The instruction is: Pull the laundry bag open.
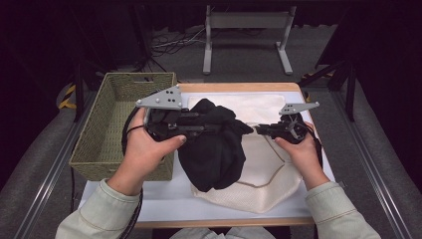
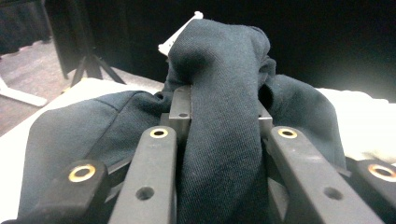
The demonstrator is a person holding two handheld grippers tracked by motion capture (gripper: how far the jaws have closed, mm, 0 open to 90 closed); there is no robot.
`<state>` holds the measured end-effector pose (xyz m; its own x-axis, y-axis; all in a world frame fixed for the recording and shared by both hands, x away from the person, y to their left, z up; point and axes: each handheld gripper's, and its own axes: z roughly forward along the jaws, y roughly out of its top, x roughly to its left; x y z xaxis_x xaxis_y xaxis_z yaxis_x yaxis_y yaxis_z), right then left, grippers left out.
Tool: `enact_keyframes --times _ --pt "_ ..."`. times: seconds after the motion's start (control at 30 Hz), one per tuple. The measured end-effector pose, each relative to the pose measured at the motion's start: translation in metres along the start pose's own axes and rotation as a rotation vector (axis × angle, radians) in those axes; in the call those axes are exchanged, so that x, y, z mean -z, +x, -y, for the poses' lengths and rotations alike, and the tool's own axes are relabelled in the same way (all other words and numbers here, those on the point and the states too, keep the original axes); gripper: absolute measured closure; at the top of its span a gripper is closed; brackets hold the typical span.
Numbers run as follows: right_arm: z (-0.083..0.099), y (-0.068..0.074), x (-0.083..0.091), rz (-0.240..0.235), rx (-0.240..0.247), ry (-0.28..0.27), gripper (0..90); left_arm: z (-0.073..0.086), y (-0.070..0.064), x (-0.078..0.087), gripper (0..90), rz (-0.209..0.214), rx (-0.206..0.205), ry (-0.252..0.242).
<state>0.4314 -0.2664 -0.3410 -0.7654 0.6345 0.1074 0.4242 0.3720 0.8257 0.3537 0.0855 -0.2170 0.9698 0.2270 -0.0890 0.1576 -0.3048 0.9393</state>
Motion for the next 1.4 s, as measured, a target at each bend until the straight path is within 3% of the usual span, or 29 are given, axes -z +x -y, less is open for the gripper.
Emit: enact_keyframes --times 0.7,1.0,1.2,1.4 --pt "-0.001 0.001 0.001 0.003 -0.007 -0.011 85.1 0.014 -0.008 -0.047 72.6 0.160 -0.004 0.042" --pt "-0.001 0.001 0.004 0.004 -0.007 -0.016 85.0 0.027 -0.003 -0.077 72.5 0.194 0.000 0.063" --pt "0.000 0.000 0.007 0.007 -0.003 -0.013 85.0 0.034 -0.002 -0.089 72.5 0.223 0.006 0.081" --pt "-0.005 0.001 0.012 0.012 0.003 -0.026 85.0 0.036 -0.003 -0.097 72.4 0.227 -0.001 0.094"
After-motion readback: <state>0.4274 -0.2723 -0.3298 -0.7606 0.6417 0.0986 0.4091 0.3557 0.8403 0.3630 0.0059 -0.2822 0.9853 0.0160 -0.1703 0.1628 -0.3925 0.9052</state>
